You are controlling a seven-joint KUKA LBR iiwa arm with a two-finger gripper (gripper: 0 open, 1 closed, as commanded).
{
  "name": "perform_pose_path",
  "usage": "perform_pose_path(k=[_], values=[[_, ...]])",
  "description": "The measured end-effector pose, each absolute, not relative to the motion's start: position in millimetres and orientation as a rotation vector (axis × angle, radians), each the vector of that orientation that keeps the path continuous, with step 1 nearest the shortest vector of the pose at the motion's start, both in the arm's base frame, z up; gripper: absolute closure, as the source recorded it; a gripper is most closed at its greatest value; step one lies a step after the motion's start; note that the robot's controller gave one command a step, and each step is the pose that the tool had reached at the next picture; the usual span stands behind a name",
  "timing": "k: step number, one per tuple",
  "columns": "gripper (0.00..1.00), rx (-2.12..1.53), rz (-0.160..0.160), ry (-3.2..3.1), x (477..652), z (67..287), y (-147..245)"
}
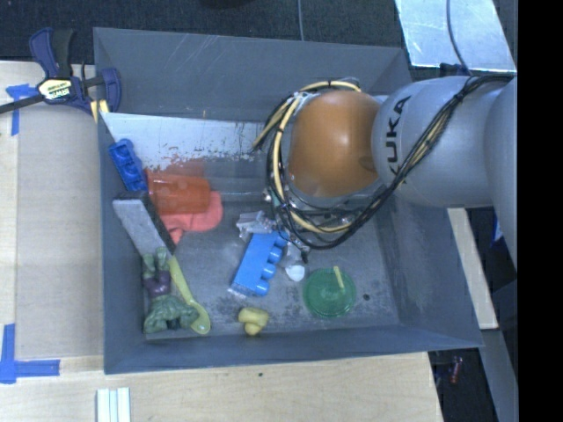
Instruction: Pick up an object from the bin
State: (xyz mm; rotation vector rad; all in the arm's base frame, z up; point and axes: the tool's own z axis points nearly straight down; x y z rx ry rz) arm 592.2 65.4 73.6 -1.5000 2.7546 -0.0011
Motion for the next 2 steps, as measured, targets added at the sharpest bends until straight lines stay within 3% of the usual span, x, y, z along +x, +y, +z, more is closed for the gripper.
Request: perform_pose_path(k=[2], values=[[1.00, -1.500, -0.001, 2.755, 592.2, 73.7, 65.3]])
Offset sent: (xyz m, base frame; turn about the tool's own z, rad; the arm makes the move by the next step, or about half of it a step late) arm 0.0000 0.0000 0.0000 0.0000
